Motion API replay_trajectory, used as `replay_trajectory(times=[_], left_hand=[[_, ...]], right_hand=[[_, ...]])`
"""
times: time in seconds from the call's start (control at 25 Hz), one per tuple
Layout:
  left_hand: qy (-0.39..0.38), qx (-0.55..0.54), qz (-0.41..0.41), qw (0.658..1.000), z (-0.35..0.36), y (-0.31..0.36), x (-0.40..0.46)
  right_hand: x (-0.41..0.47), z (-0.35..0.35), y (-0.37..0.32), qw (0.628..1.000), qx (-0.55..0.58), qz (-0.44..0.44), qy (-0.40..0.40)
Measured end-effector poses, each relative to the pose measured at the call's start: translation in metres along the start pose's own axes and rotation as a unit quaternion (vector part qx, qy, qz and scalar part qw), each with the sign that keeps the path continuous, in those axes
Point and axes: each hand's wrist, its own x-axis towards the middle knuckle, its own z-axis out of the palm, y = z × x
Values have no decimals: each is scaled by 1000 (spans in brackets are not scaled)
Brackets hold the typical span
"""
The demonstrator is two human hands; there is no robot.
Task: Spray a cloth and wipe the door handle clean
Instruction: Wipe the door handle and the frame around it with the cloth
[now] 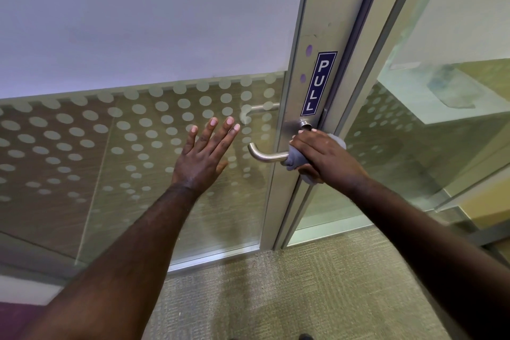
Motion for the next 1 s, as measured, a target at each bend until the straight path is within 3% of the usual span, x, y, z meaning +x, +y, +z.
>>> replay_trajectory(times=[0.36, 0.76, 1.0], left_hand=[[-7, -14, -7, 1000, -3, 2, 1], [-19, -18, -16, 1000, 1, 2, 1], [-22, -27, -18, 999, 3, 1, 2]], right_hand=[[-21, 0, 14, 1000, -21, 14, 7], [-87, 8, 16, 974, 32, 226, -14], [-90, 9, -6, 912, 209, 330, 127]])
